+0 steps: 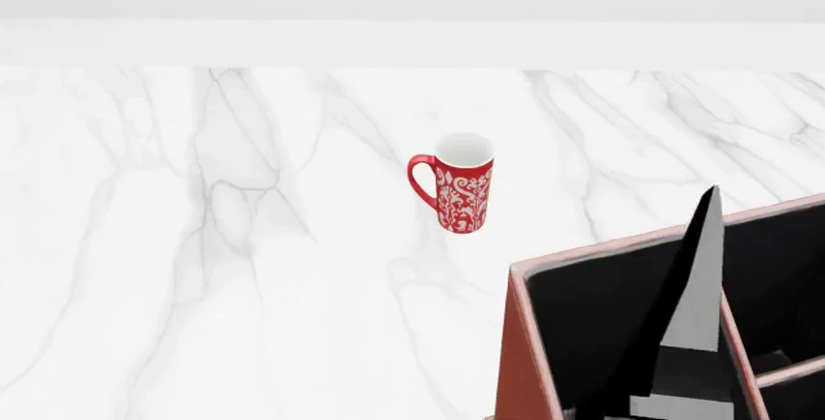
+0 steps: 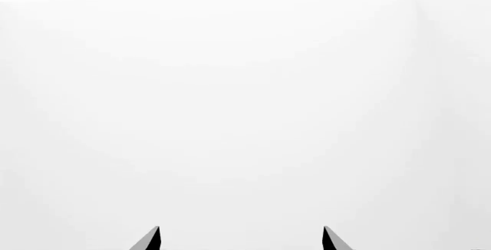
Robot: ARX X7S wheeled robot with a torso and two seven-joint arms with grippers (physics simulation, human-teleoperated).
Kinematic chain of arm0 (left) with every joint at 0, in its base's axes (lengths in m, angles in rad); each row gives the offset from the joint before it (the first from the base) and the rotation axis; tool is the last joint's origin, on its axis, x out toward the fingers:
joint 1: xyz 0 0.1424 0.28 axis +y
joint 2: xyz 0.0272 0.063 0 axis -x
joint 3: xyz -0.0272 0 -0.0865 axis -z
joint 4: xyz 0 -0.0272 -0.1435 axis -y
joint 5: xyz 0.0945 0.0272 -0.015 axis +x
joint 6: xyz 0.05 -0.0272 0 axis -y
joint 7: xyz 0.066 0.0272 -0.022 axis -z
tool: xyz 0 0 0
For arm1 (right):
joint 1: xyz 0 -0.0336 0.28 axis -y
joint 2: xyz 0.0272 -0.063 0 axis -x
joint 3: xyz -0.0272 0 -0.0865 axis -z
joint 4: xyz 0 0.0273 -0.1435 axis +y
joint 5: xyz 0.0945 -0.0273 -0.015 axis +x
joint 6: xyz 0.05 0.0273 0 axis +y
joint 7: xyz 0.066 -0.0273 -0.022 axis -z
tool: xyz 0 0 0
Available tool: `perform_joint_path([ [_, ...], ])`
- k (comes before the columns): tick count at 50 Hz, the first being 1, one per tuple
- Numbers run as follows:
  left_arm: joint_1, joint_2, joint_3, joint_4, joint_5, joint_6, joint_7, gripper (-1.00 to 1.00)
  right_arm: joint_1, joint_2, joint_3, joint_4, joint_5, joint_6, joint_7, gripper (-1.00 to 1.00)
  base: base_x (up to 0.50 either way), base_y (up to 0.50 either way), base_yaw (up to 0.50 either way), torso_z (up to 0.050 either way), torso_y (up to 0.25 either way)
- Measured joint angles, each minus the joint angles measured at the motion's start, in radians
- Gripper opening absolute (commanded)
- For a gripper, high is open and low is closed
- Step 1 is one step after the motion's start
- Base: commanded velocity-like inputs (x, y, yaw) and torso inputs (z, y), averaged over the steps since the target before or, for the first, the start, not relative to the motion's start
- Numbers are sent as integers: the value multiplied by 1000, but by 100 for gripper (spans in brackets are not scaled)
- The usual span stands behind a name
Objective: Pick up the book and place it in the left compartment of the caddy.
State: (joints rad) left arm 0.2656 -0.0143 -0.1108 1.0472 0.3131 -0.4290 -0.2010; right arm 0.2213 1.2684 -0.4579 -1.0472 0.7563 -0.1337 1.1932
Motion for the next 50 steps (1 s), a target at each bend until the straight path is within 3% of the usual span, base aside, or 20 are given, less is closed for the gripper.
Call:
perform_joint_path([
  [11, 3, 0, -3, 0, -4, 2, -2, 100, 86, 203, -71, 20, 103, -95, 68, 100, 0, 0, 0, 0, 0],
  [27, 2, 0, -5, 0, -7, -1, -2, 100, 171, 295, -38, 46, 274, 13, 61, 100, 0, 0, 0, 0, 0],
  [39, -4, 0, 0, 0, -2, -10, 0, 100, 267, 289, 45, 65, 423, 191, 2, 100, 0, 0, 0, 0, 0],
  [50, -7, 0, 3, 0, 1, -15, 2, 100, 534, 117, 47, 117, 561, 536, -156, 100, 0, 0, 0, 0, 0],
])
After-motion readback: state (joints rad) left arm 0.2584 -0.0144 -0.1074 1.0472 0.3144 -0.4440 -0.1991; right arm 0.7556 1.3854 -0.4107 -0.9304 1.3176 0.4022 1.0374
